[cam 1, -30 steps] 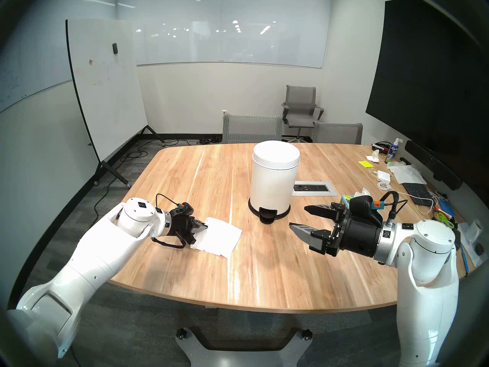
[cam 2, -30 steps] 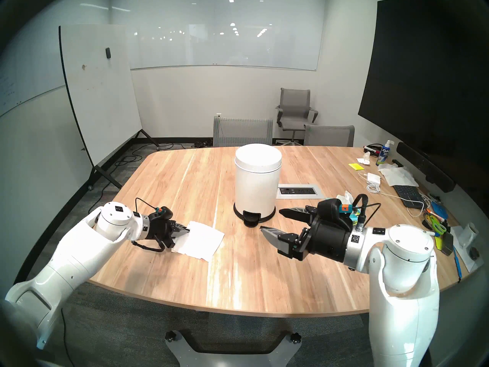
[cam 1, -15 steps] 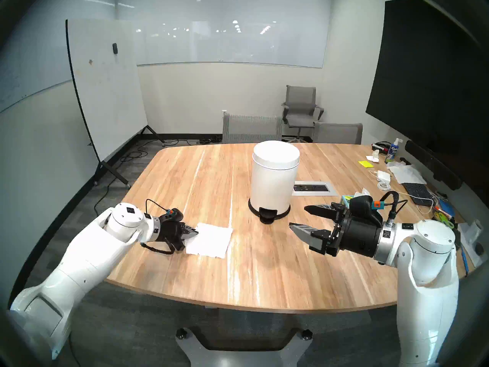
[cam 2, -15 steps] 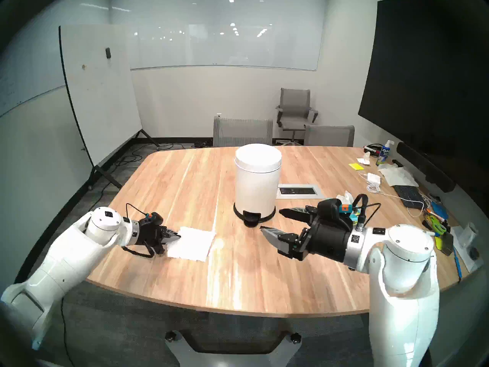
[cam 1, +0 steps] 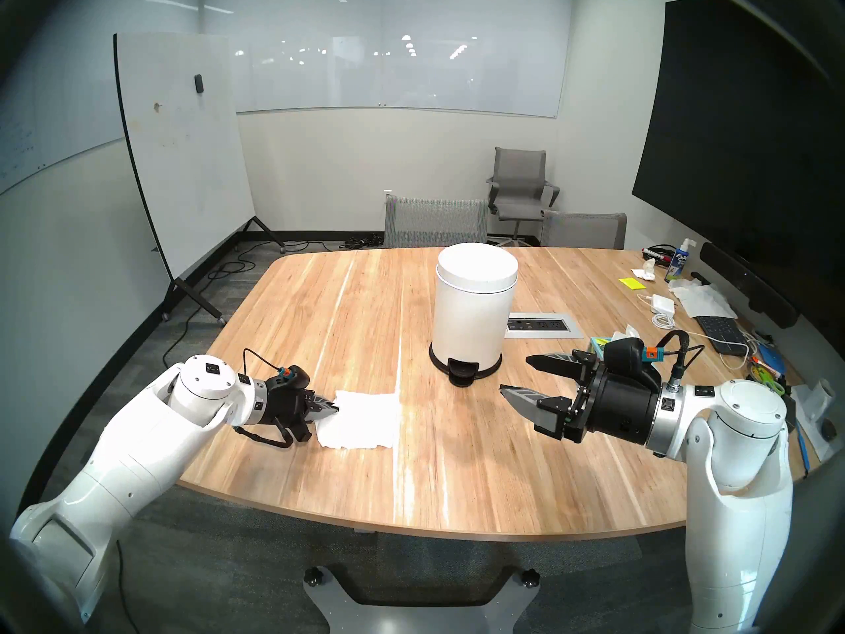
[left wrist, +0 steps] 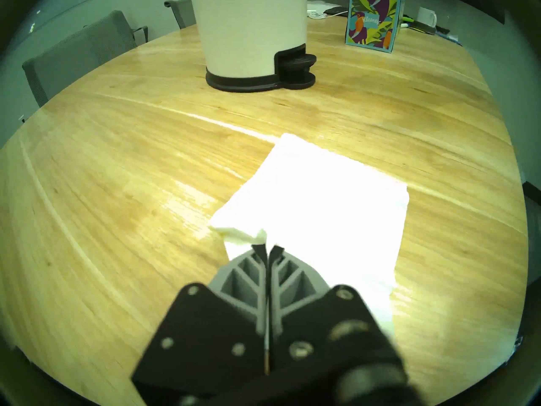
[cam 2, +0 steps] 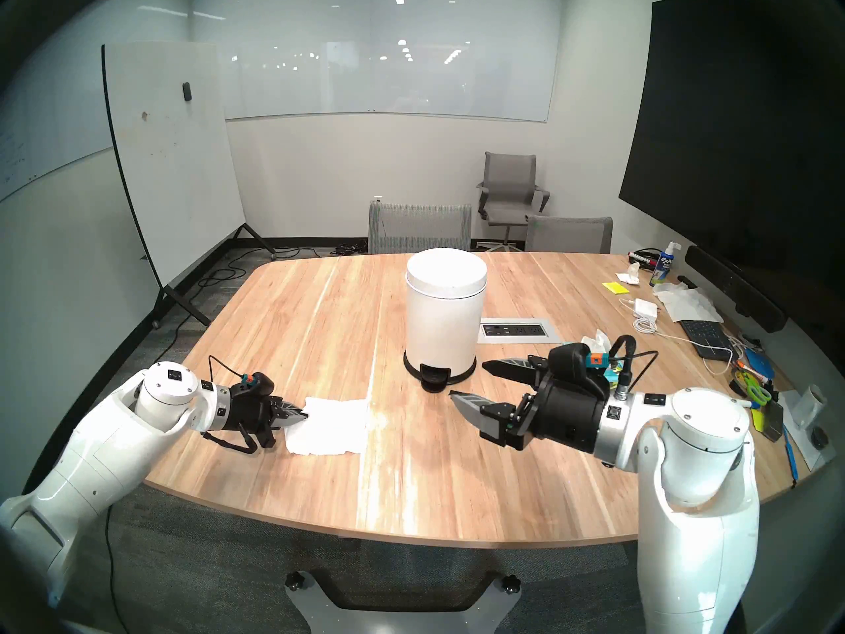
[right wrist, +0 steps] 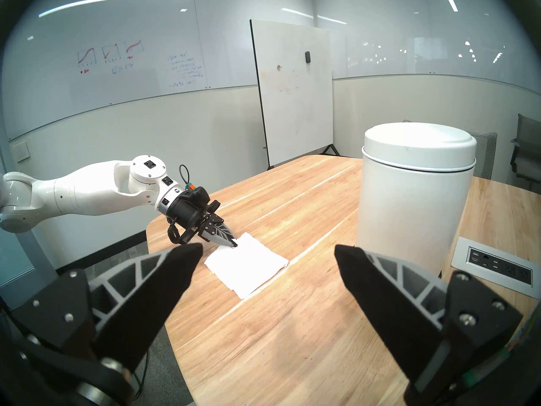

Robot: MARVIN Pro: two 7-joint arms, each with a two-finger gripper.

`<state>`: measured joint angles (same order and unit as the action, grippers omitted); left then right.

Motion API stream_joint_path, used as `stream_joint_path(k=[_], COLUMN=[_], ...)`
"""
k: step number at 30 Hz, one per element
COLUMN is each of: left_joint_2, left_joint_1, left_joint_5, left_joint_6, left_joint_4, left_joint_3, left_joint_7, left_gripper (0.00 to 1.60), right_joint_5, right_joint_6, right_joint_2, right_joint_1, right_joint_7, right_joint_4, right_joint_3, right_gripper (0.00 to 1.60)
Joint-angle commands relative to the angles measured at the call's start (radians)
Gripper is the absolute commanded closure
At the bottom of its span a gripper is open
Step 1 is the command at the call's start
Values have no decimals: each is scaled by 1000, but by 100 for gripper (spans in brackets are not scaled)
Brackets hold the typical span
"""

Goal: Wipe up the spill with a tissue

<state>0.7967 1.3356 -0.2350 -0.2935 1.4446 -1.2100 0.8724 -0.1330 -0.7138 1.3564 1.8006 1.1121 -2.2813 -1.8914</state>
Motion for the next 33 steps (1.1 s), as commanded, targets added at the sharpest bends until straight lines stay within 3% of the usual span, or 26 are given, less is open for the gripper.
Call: stream_joint_path(k=[1,8,20,29,33], left_joint_2=[-22,-8,-17,-44,-49], left_joint_1=[24,19,30,10,26], left_joint_5=[-13,-13,-76,-69,-66], left_joint_6=[-5,-3,-71,-135,-119], left_joint_4=[50,45,174,183,183], left_joint_3=[-25,-27,-64,-32,-34], left_joint_7=[-9,-20,-6,56,56], left_gripper=[0,0,0,0,0], right_joint_5=[-4,-4,-4,-4,-4], right_joint_6=[-2,-2,-1,-2,-2], right_joint_2=[-3,-3,-2,-3,-3], right_joint_1=[-5,-5,-5,-5,-5], right_joint_7=[5,5,5,5,5], right_joint_4=[-16,-16,-16,-16,-16], right_joint_3=[3,3,3,3,3], right_gripper=[0,0,0,0,0])
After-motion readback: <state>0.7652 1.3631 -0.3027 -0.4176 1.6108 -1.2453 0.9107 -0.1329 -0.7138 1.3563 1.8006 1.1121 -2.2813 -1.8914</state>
